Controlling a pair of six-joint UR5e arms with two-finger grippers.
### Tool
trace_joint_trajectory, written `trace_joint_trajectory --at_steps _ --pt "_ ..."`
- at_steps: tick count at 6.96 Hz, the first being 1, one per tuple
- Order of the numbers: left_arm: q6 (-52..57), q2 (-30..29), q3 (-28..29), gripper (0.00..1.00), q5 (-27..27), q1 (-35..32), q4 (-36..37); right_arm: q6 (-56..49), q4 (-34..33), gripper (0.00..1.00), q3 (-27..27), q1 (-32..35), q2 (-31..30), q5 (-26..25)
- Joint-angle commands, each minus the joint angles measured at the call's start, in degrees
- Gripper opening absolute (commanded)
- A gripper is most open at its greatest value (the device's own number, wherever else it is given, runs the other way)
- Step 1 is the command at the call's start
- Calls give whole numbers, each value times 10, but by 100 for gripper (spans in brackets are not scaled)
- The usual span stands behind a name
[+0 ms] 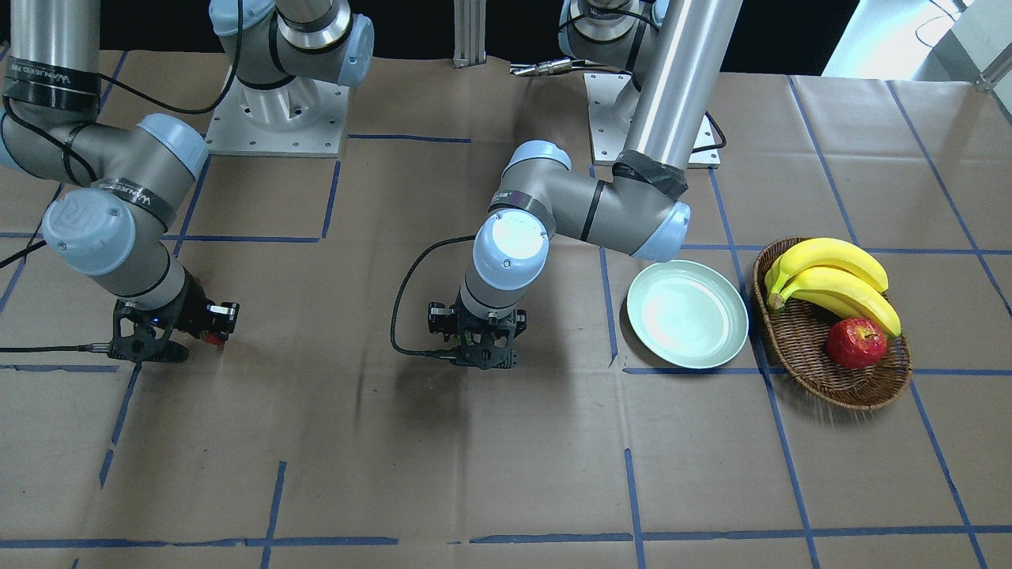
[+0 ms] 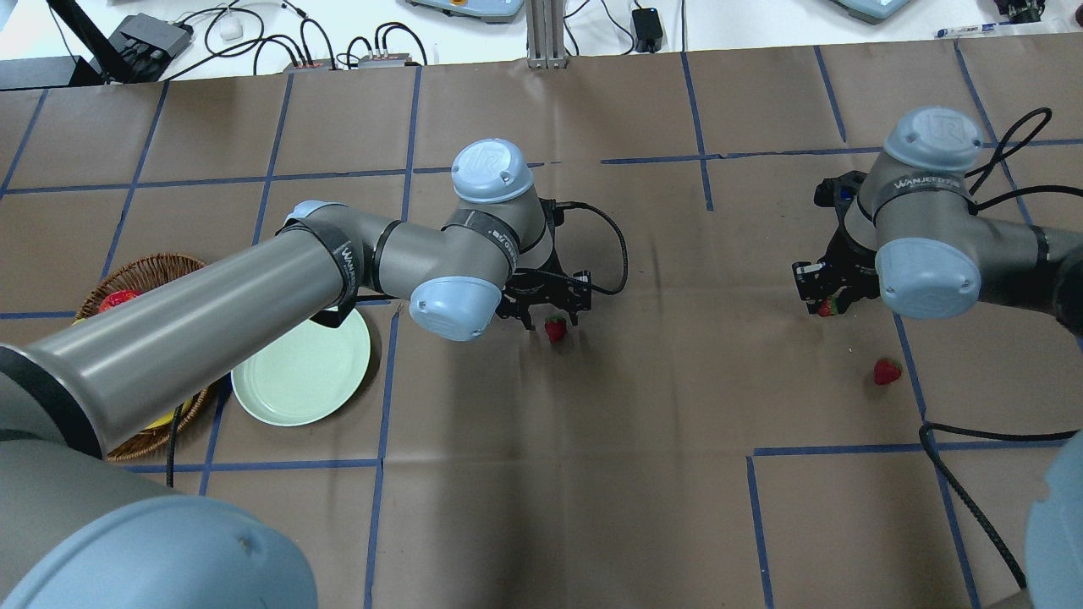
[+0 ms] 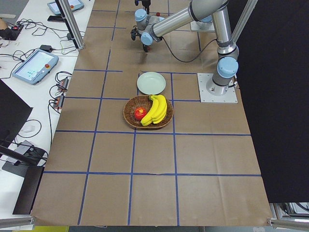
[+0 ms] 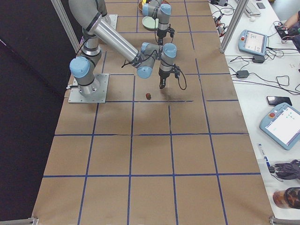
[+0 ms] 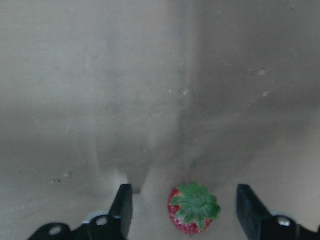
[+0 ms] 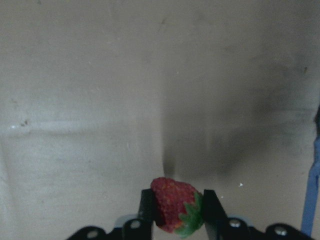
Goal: Collect all strawberries into plate
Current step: 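Grasp the center strawberry with the left gripper while the right grasps another, then carry the strawberry to the plate with the left gripper while the right lifts another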
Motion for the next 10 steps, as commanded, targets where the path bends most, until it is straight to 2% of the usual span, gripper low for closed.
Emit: trace_joint_trajectory --at_steps 1,2,3,4,5,6,7,8,9,10 --pt "0 0 -3 48 -1 -2 -1 2 103 5 -53 2 -43 1" --pt "0 0 0 18 -10 -2 -1 2 108 5 -57 2 -43 2" --pt "0 6 2 0 -15 -1 -2 3 109 5 -57 4 -45 6" --pt "8 31 0 0 -12 5 -4 11 109 5 -56 10 -45 8" --pt "39 69 -14 0 17 35 -28 27 109 5 -56 27 -45 9" --pt "136 115 -38 0 72 89 -90 55 109 5 -57 57 -45 10" --pt "199 159 -71 0 134 145 -110 109 109 5 -57 101 -44 19" --pt "271 195 -113 0 169 196 -109 196 104 5 -60 158 -41 41" --pt "343 222 -156 0 193 251 -97 273 102 5 -71 222 -32 51" --pt "397 221 -181 0 192 301 -75 338 99 5 -85 277 -11 61"
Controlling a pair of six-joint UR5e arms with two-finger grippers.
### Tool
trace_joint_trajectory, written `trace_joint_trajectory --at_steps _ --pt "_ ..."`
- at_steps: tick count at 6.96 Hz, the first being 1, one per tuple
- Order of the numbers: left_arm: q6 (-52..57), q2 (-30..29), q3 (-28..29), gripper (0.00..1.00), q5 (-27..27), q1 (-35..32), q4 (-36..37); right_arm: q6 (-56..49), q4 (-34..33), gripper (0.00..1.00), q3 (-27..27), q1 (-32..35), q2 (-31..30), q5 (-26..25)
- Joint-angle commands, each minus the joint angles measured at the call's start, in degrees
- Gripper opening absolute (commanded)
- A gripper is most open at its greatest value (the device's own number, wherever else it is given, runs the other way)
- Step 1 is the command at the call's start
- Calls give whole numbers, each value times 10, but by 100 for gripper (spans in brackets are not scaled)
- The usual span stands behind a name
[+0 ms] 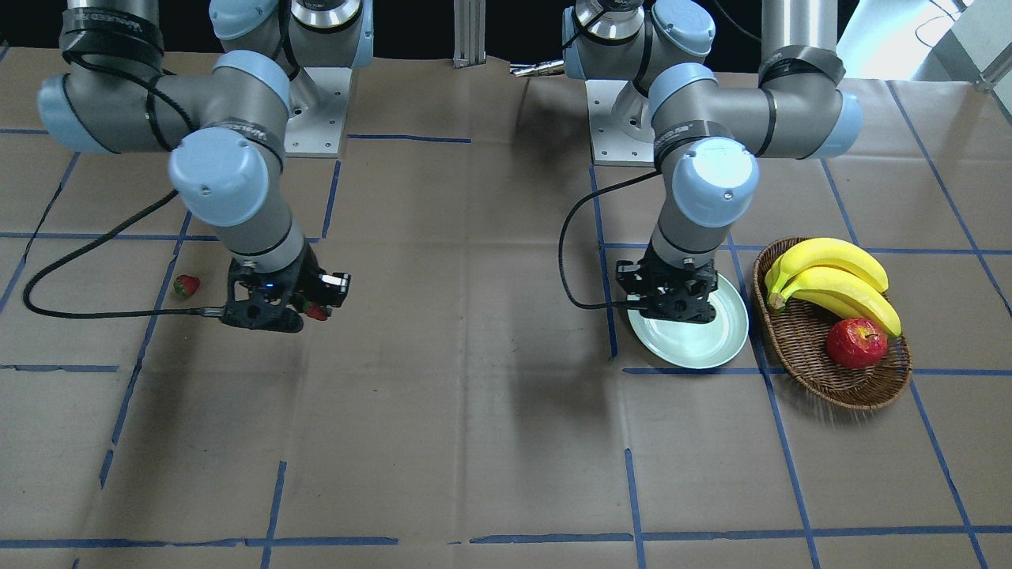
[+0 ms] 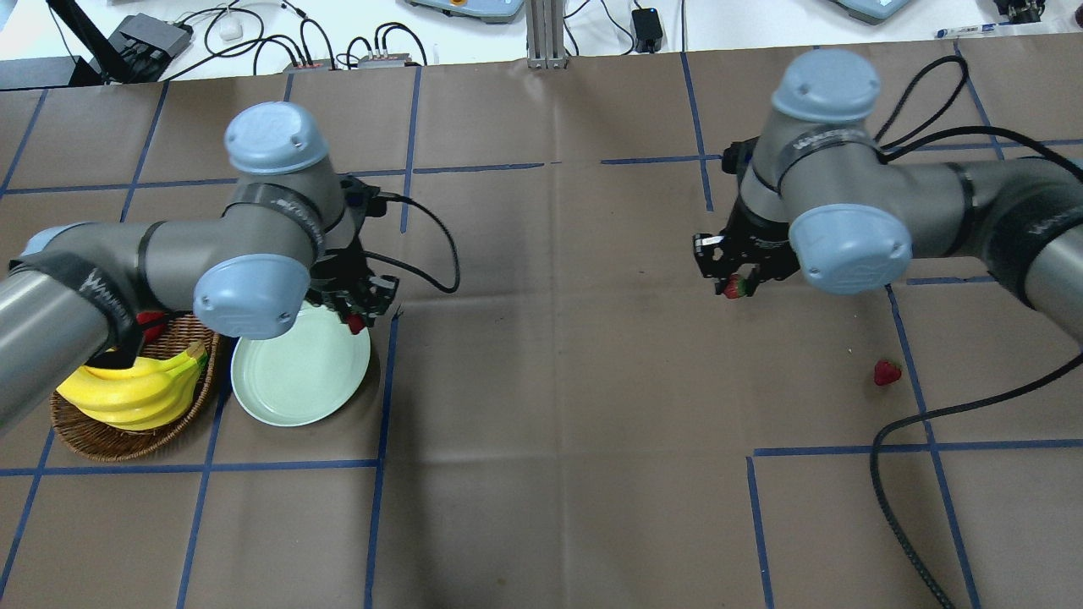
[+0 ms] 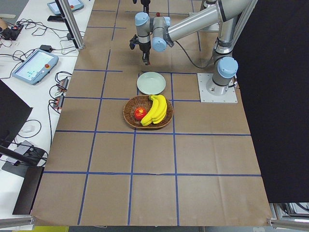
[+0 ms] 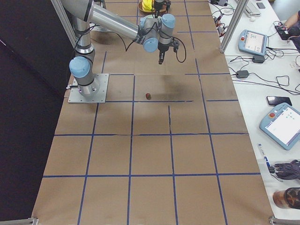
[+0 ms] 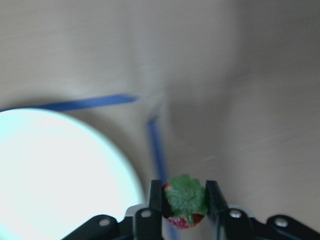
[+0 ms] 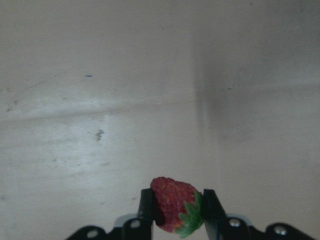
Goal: Collect all strawberries into plate
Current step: 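Carry the strawberry to the plate with the left gripper while the right lifts another, then release the strawberry onto the plate with the left while the right lowers another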
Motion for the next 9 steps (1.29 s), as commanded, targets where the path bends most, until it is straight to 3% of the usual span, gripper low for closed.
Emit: trace_joint_trajectory --at_steps 1,2,3,4,5,6,7,9 --pt "94 1 -55 0 13 94 52 150 -38 5 -40 125 60 25" --pt "98 -3 -62 1 13 100 59 200 -58 5 -66 167 104 24" --pt "98 -6 -61 23 14 100 59 208 -65 5 -87 180 134 26" --pt "96 -10 -62 74 13 101 65 207 -66 5 -90 180 149 25" --pt "88 -17 -60 93 12 100 87 207 -66 5 -88 178 159 23" --pt "87 -21 -59 96 10 100 88 207 -65 26 -89 174 160 17" --pt "82 -22 -58 96 5 98 89 207 -64 99 -92 174 155 20" --pt "32 -19 -57 99 -59 89 89 205 -55 100 -104 162 131 22"
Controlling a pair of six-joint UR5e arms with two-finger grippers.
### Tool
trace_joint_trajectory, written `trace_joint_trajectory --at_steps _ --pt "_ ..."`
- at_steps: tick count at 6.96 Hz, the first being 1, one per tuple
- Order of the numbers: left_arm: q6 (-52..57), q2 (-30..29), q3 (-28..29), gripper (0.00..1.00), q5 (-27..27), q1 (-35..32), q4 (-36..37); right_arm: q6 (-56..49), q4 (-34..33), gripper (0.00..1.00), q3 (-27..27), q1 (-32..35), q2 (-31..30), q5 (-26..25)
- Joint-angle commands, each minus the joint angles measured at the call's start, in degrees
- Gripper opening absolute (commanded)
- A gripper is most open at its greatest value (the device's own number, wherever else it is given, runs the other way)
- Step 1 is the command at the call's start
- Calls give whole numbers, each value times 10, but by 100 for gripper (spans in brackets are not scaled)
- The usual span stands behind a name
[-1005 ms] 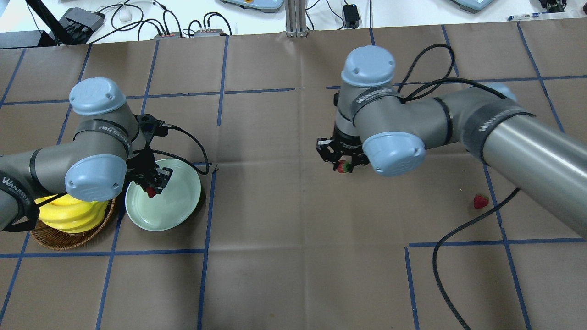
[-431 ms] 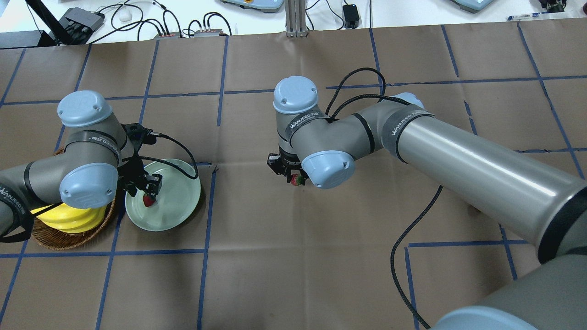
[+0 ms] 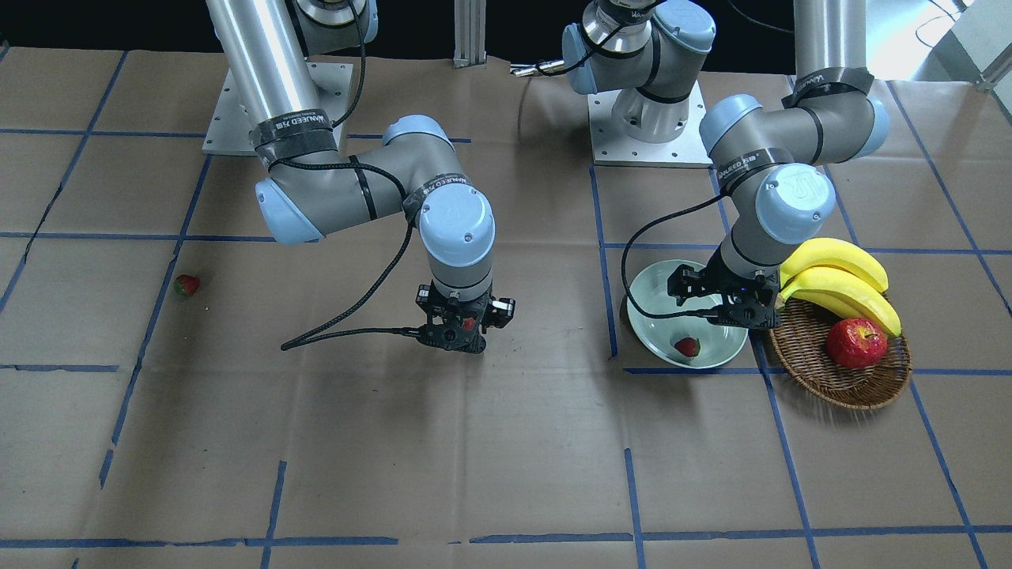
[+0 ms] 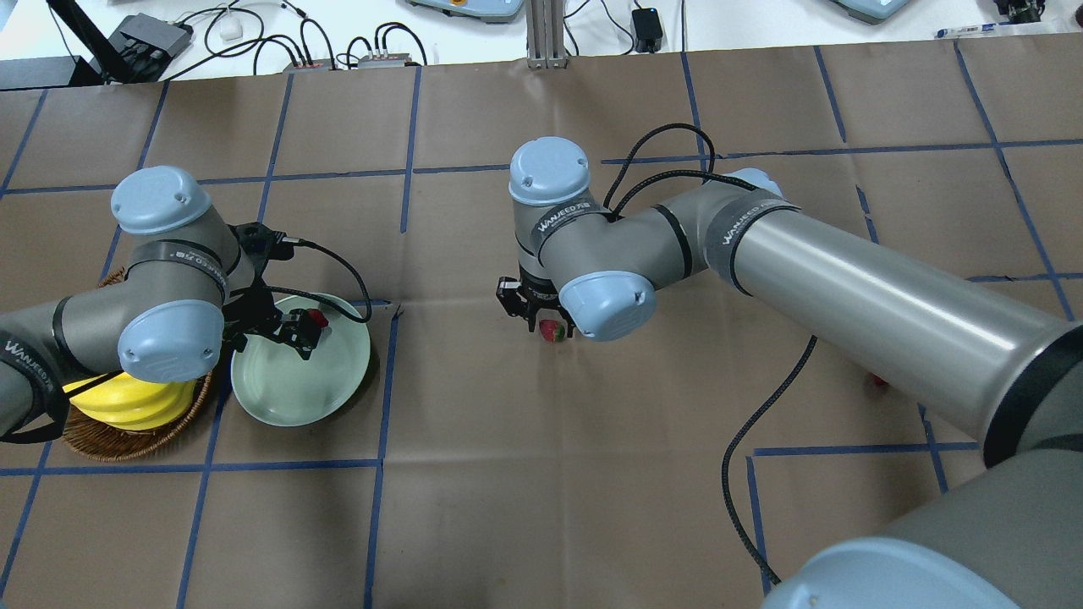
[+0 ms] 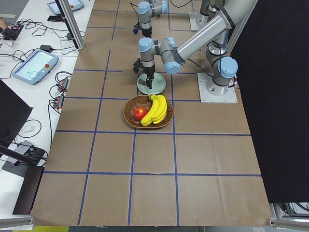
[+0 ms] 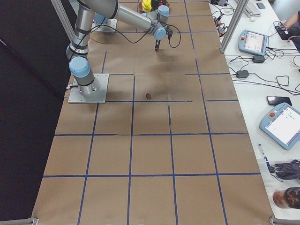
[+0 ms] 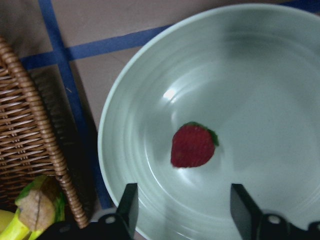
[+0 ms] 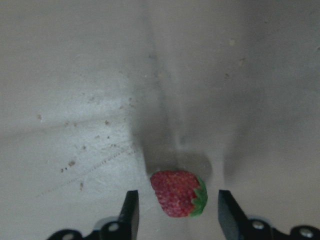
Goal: Collect all strawberries into plate
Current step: 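Release the strawberry onto the plate with the left while the right lowers another, then open the right gripper and withdraw it while the left lifts from the plate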
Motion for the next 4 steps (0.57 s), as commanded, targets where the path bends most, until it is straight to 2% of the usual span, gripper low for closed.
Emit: trace_joint_trajectory --at_steps 1,2,4 --pt "-46 1 5 99 -33 -20 0 -11 45 100 -16 -10 -49 1" --pt "-75 4 12 99 -34 -48 -2 -57 88 100 -18 -31 -92 0" --pt "-191 0 33 99 -77 -127 -7 -175 195 100 -8 -135 -182 -5"
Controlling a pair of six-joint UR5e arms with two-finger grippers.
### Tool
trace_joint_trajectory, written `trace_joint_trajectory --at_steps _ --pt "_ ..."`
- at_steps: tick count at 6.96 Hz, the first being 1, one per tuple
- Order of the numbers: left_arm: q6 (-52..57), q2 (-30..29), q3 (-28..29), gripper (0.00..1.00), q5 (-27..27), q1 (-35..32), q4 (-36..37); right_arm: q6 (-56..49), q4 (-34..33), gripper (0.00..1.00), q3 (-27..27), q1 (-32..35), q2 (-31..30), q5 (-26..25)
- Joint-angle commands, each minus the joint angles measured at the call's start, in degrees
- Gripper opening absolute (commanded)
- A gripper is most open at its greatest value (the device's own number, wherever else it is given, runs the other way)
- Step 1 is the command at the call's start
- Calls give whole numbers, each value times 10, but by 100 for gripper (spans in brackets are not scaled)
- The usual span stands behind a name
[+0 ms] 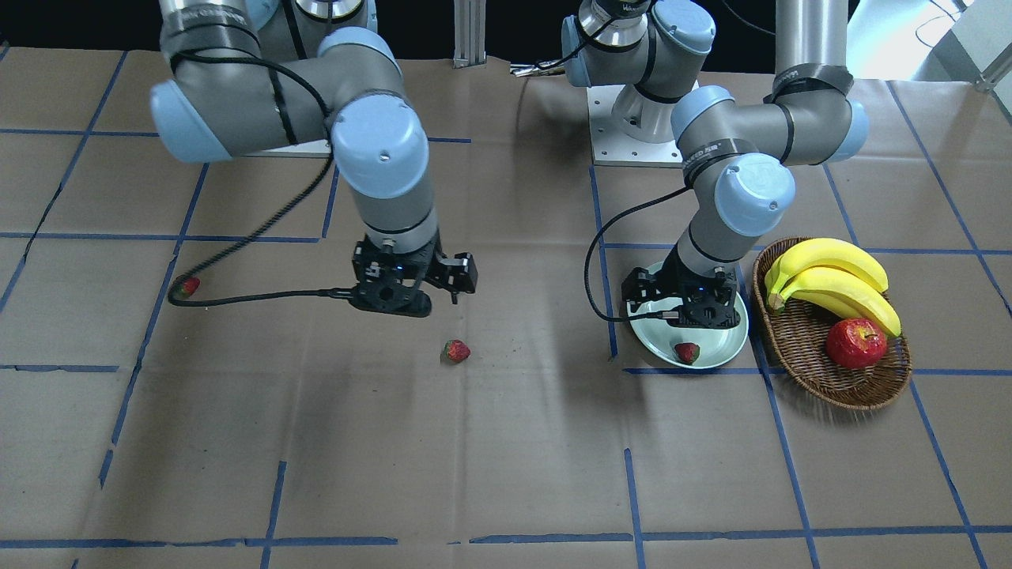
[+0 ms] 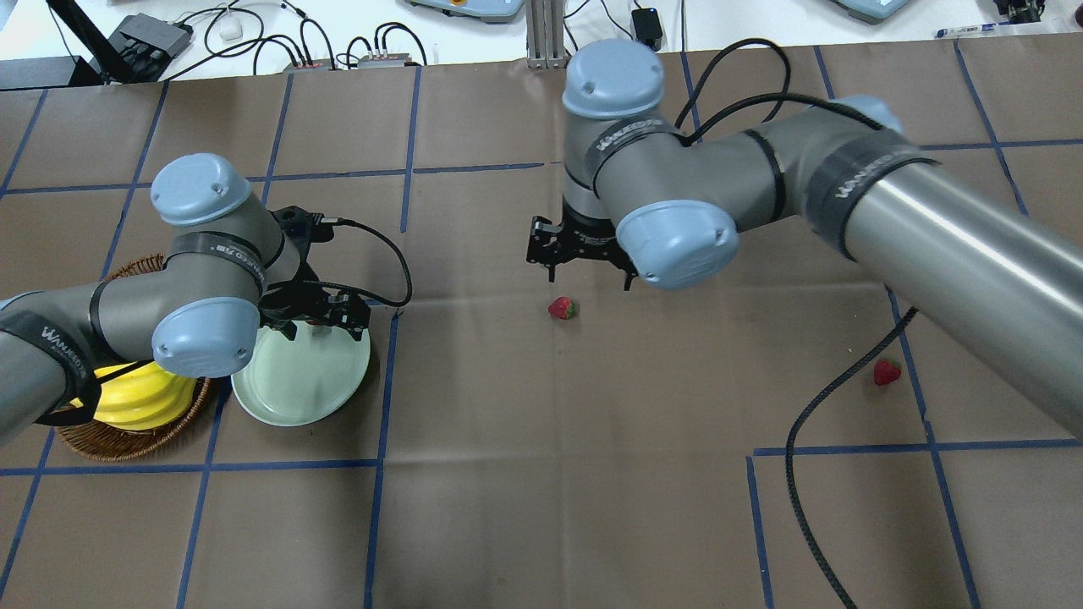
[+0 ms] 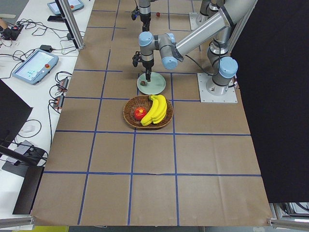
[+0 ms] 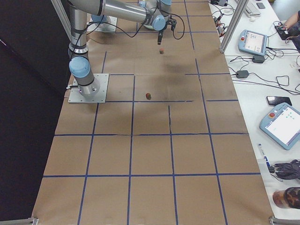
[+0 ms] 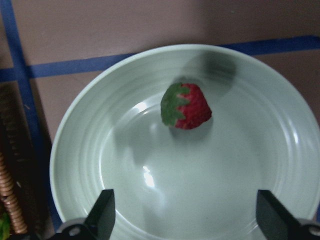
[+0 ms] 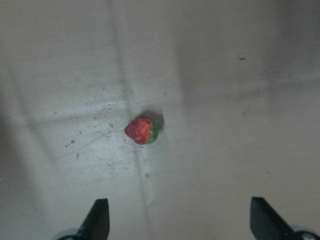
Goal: Collect all strawberries into plate
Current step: 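Open the right gripper and withdraw it while the left lifts from the plate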
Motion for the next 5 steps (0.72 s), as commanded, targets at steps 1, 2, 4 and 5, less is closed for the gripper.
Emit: trace_joint_trajectory --at_steps 1,2,4,5 --pt "-143 -8 31 99 -56 -85 -2 -141 86 100 23 -107 -77 -7" --pt "-203 -18 55 99 -68 -128 -2 -216 81 100 52 -164 -87 -19" --pt "-281 -90 116 99 -81 -199 7 -383 74 100 92 -297 -108 -60" --pt "-300 -123 159 99 -83 -225 6 -457 45 100 116 -357 -110 -58"
